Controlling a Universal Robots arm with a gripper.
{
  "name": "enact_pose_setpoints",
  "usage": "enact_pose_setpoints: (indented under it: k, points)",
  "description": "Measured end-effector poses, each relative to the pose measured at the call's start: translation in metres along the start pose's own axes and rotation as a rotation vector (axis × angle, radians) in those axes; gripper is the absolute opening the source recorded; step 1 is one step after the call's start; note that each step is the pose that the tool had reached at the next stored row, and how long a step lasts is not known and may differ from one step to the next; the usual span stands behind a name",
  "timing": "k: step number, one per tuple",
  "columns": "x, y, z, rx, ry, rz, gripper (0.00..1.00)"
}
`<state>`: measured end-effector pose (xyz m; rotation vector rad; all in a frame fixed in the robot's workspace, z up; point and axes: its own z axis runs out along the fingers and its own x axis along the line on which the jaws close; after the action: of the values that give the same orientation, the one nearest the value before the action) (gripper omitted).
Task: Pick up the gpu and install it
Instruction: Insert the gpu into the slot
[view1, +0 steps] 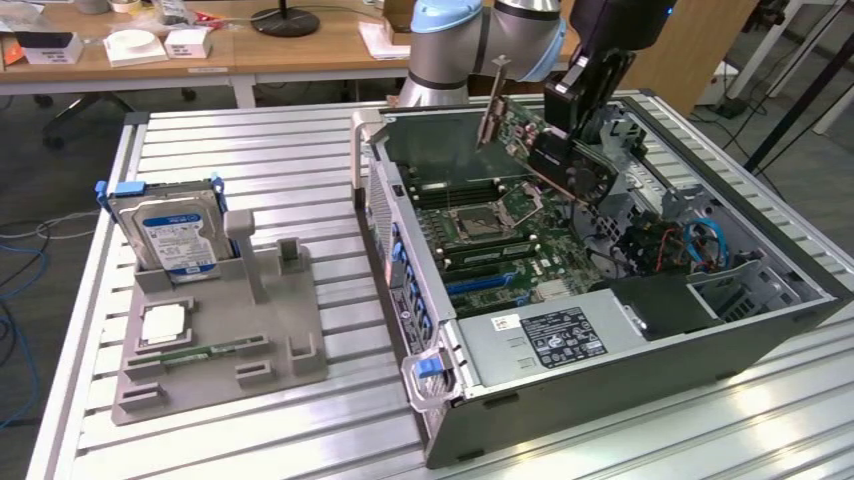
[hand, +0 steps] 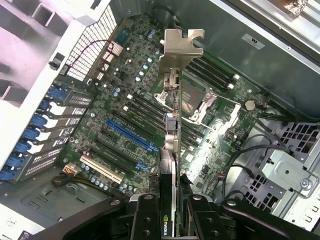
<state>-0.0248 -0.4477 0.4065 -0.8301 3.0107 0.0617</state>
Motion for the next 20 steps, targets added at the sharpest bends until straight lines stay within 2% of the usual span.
enact_pose_setpoints:
  k: [20]
  points:
    - [0.0,0.0,0.0,-0.0017,0.0021,-0.062,0.26]
